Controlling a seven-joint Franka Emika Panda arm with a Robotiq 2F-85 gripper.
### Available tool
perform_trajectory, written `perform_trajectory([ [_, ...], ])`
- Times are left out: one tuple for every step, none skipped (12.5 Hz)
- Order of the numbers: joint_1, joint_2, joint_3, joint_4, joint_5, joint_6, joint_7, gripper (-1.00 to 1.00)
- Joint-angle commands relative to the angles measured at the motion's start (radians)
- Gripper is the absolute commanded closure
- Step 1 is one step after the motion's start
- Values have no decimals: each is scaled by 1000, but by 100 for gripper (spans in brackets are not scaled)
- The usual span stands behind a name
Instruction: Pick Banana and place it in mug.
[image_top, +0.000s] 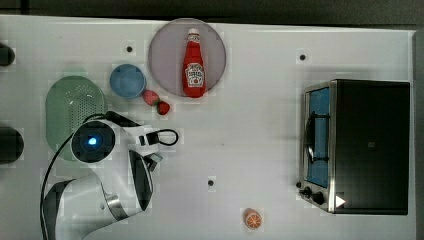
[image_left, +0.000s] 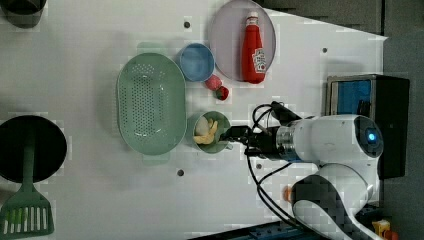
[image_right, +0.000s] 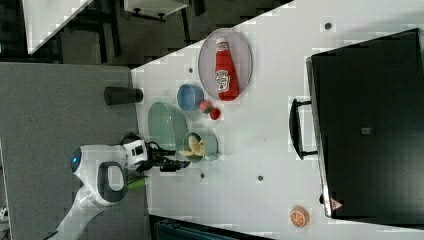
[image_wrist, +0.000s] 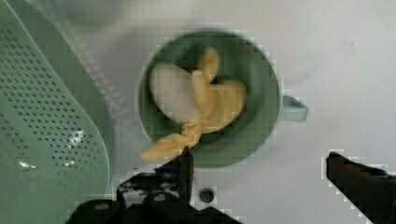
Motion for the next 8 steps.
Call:
perform_trajectory([
  [-29, -97, -82, 46, 7, -17, 36, -100],
  [-36, -122, -123, 63, 7, -36, 36, -100],
  [-45, -150, -168, 83, 7, -65, 34, -100],
  [-54, -178, -216, 108, 5, -99, 34, -100],
  [-62, -205, -265, 138, -4, -144, 25, -100],
  [-68, -233, -312, 170, -17, -195, 3, -100],
  [-71, -258, -354, 207, -25, -252, -24, -100],
  [-73, -280, -391, 247, -25, -330, -29, -100],
])
